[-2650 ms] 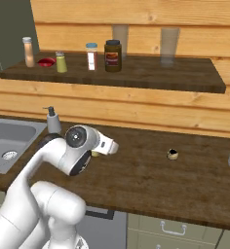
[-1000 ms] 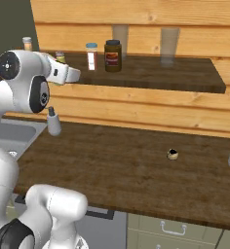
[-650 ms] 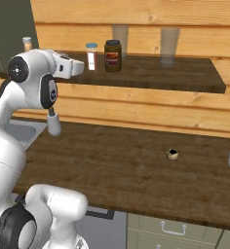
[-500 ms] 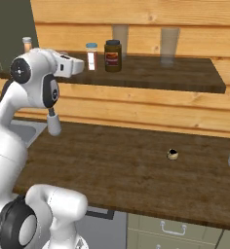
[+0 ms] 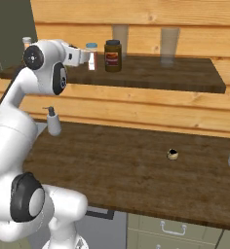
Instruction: Put the shaker and condiment bottle from the counter next to their counterparts in the cabinet.
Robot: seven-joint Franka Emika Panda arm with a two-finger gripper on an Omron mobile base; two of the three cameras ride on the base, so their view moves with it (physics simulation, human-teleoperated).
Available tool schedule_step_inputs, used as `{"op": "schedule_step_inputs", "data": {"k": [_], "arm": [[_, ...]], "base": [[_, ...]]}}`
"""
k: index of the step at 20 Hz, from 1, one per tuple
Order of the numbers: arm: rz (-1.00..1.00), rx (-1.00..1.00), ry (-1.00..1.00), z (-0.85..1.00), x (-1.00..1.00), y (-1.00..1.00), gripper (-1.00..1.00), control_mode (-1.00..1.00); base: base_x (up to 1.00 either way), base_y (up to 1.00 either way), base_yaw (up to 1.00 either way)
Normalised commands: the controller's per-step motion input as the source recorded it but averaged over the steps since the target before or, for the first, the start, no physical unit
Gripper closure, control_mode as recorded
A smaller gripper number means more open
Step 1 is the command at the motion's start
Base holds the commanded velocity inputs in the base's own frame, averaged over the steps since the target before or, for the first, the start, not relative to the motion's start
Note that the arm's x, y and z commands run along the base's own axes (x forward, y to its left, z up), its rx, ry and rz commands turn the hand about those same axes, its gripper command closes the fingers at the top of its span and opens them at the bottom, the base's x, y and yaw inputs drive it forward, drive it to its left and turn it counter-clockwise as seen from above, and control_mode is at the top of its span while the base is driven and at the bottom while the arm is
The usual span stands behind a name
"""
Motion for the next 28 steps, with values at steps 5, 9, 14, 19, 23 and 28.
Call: {"op": "schedule_step_inputs", "data": {"k": [5,9,14,19,23,28], "arm": [[0.00,-0.03,0.00,0.02,0.01,0.11,1.00,-1.00],[0.00,-0.10,0.04,-0.04,0.14,0.00,1.00,-1.00],[0.01,-0.12,0.07,-0.11,0.12,0.03,1.00,-1.00],[0.00,0.00,0.00,-0.02,0.00,0.04,1.00,-1.00],[0.00,0.00,0.00,-0.42,-0.06,0.00,1.00,-1.00],[0.00,0.01,0.00,-0.01,0.00,0.00,1.00,-1.00]], "base": [[0.00,0.00,0.00],[0.00,0.00,0.00],[0.00,0.00,0.00],[0.00,0.00,0.00],[0.00,0.00,0.00],[0.00,0.00,0.00]]}}
